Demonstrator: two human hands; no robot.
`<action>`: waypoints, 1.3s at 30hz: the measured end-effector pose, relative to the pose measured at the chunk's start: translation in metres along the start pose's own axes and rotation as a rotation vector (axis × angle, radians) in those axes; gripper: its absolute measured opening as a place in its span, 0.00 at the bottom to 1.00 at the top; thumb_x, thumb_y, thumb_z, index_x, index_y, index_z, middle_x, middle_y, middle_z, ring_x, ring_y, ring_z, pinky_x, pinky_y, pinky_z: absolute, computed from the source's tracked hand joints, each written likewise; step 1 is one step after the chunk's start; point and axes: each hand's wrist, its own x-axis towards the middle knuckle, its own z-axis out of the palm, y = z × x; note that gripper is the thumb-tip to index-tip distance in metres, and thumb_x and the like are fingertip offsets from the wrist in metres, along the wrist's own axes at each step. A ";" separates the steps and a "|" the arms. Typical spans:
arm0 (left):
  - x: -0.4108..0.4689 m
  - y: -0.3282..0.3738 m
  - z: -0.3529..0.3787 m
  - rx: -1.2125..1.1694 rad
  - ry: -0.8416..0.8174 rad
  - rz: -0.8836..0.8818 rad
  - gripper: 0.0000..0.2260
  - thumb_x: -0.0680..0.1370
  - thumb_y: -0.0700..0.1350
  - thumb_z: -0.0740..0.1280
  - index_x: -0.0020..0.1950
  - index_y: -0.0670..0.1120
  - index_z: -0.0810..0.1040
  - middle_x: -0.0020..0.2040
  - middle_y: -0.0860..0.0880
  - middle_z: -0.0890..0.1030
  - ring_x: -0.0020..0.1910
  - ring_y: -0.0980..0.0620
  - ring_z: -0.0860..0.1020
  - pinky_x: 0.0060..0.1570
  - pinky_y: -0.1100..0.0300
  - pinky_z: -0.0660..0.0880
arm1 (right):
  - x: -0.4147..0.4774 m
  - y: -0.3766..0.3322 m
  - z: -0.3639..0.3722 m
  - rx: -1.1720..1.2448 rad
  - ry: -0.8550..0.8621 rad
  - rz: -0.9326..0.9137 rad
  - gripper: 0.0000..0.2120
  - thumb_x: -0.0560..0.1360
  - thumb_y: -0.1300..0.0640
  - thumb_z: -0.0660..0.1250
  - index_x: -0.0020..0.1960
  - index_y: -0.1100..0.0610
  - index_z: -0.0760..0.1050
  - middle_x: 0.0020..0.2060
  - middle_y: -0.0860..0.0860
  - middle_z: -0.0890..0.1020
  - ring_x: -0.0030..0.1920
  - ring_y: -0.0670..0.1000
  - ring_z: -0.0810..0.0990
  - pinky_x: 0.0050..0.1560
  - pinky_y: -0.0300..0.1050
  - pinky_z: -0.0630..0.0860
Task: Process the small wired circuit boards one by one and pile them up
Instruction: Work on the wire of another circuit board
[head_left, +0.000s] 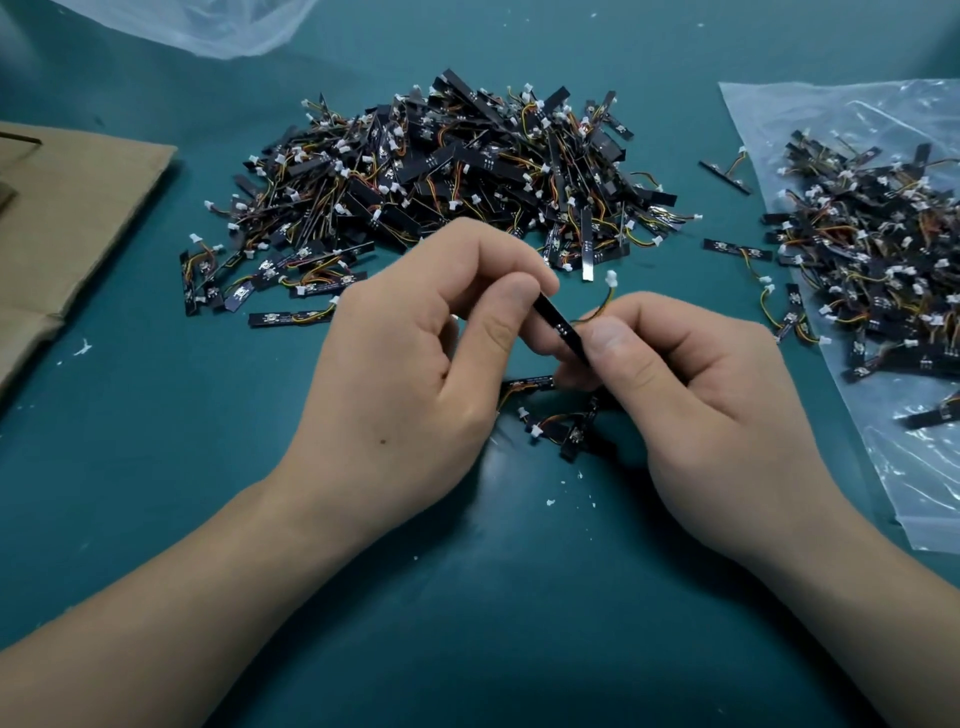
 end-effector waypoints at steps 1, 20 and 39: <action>0.000 -0.001 0.000 -0.001 0.013 0.003 0.06 0.84 0.43 0.63 0.54 0.50 0.80 0.42 0.58 0.85 0.38 0.50 0.83 0.37 0.50 0.77 | 0.000 0.000 0.000 0.015 -0.015 0.003 0.15 0.82 0.46 0.62 0.44 0.50 0.82 0.39 0.46 0.86 0.40 0.49 0.83 0.43 0.48 0.79; 0.000 0.003 -0.002 -0.002 -0.130 -0.039 0.03 0.80 0.42 0.69 0.49 0.48 0.82 0.38 0.58 0.80 0.37 0.55 0.78 0.40 0.69 0.70 | 0.000 0.001 0.000 0.071 -0.006 -0.066 0.11 0.79 0.47 0.66 0.42 0.51 0.77 0.34 0.53 0.80 0.34 0.57 0.76 0.37 0.57 0.73; 0.000 0.009 -0.004 0.006 -0.135 -0.047 0.04 0.79 0.42 0.68 0.45 0.49 0.81 0.37 0.56 0.80 0.37 0.52 0.78 0.37 0.64 0.72 | -0.003 -0.001 0.000 0.039 0.002 -0.073 0.10 0.79 0.48 0.64 0.43 0.51 0.77 0.34 0.53 0.80 0.33 0.55 0.76 0.37 0.56 0.73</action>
